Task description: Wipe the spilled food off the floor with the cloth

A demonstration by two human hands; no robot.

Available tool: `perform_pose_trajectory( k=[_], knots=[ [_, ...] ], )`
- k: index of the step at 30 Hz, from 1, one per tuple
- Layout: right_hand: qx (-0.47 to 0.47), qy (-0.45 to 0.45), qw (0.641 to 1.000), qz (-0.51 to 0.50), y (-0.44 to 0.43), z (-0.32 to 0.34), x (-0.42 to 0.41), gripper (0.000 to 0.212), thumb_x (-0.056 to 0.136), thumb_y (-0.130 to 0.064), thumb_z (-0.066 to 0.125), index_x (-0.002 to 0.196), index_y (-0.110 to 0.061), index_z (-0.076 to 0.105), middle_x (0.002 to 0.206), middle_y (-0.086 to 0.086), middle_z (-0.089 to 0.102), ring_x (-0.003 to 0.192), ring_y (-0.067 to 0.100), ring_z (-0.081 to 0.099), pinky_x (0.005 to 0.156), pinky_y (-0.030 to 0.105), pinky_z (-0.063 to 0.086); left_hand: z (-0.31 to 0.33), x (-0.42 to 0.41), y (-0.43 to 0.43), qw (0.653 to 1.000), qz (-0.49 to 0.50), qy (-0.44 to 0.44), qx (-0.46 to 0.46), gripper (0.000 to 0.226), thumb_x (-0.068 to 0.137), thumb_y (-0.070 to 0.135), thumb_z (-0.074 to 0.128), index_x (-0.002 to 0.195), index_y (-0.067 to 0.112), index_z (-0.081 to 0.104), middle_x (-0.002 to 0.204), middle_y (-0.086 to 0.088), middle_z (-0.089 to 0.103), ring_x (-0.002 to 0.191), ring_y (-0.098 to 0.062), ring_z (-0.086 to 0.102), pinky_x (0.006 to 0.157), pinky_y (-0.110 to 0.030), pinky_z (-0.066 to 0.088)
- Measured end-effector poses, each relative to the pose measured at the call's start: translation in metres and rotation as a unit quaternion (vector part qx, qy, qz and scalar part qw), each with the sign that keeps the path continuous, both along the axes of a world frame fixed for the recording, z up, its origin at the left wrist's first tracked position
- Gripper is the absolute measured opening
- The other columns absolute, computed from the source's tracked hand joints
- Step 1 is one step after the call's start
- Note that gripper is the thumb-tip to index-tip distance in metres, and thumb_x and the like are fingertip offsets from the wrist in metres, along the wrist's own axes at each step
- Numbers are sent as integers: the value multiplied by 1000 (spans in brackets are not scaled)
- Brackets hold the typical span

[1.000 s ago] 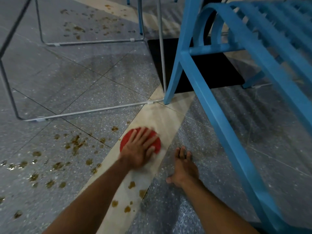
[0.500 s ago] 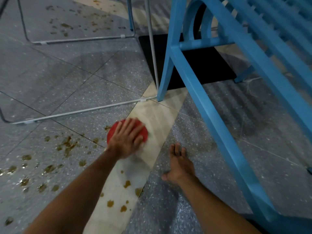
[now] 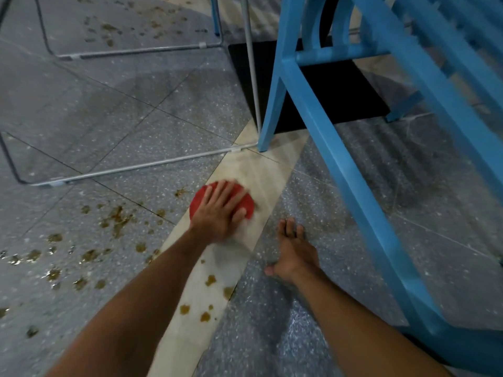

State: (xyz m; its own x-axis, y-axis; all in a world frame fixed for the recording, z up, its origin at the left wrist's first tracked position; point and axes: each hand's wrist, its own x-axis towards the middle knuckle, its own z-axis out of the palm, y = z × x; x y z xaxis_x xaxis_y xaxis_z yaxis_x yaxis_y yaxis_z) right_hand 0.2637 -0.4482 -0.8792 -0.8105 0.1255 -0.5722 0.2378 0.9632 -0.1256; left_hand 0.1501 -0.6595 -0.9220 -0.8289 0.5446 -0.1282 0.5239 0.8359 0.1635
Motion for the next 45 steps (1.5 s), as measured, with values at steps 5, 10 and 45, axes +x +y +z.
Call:
perform_pose_trajectory(
  k=[5,10,45],
  knots=[
    [-7,9,1000,6,3,4,3,138,72,-58,83,161,-17,-14,169,4,-18,156,32,-10,121,46,30,-1,30,58,1000,20,-21,-6,66,112,56,12,172,31,2,181,-8,-4,166,-32,-9,133,-58,-2],
    [6,6,1000,12,2,5,2,139,71,-61,83,161,-17,-14,169,5,-18,157,32,-8,118,47,32,-13,75,1,989,-145,20,1,60,114,52,26,171,31,23,180,-4,13,167,-29,10,134,-54,10],
    [22,-11,1000,15,-3,8,11,126,82,-57,76,161,-16,-14,168,8,-23,155,32,-16,122,49,25,-21,216,-39,997,-79,9,0,65,114,59,26,172,34,10,181,-4,-1,167,-29,-6,133,-56,0]
  ],
)
